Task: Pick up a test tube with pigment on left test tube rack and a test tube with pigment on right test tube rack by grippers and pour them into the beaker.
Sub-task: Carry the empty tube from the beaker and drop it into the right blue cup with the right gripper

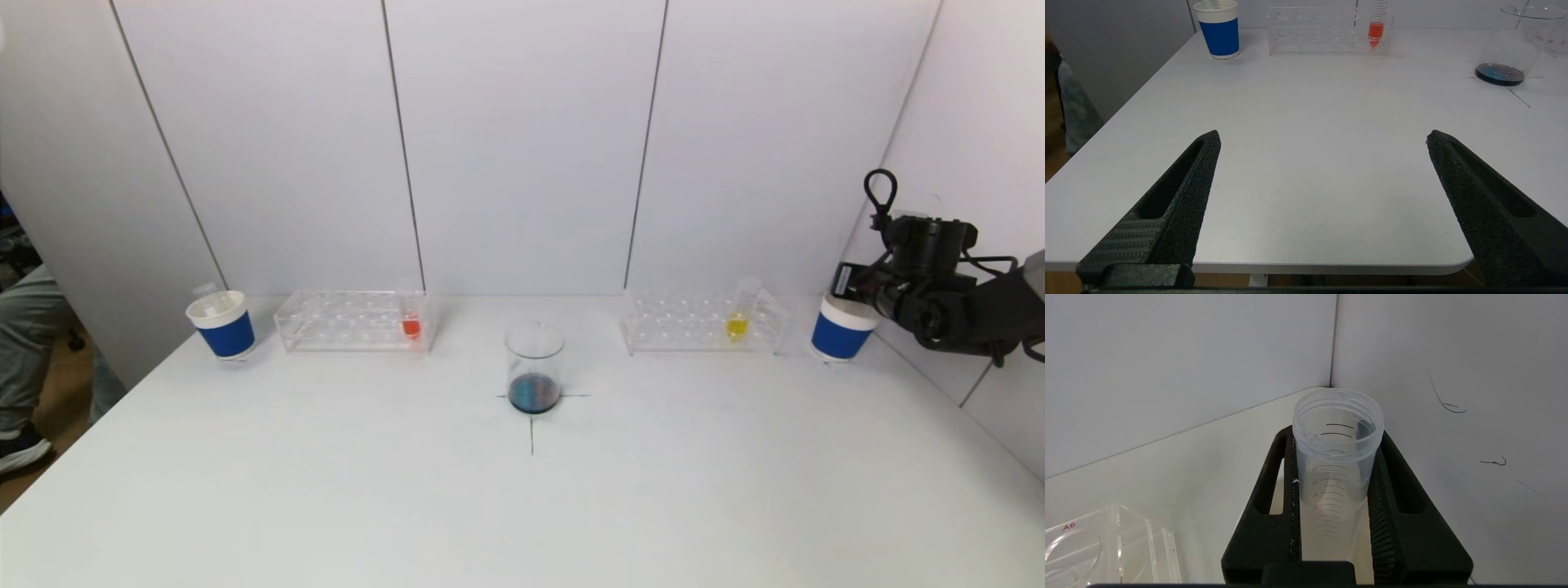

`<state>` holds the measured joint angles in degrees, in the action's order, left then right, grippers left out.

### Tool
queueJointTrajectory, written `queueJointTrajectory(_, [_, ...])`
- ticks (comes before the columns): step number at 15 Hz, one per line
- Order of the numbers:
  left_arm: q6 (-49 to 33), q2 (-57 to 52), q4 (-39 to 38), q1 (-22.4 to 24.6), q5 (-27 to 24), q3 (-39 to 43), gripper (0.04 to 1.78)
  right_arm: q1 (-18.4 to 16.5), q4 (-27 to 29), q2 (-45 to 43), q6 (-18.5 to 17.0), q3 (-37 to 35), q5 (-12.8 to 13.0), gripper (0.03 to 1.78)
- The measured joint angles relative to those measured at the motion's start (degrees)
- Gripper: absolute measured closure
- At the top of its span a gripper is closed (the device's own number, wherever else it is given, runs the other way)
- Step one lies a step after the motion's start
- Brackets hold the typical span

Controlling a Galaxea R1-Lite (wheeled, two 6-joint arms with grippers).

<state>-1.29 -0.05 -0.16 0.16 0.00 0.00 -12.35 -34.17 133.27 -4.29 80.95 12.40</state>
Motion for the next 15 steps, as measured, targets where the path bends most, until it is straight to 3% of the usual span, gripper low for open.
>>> queueJointTrajectory(12, [0.0,0.0,0.0,0.0,0.0,0.0,0.06,0.0,-0.1,-0.5,0.0,-1.0,0.1,1.29])
queueJointTrajectory(15, [0.0,0.0,0.0,0.0,0.0,0.0,0.06,0.0,-0.1,-0.7,0.0,-1.1,0.1,1.20])
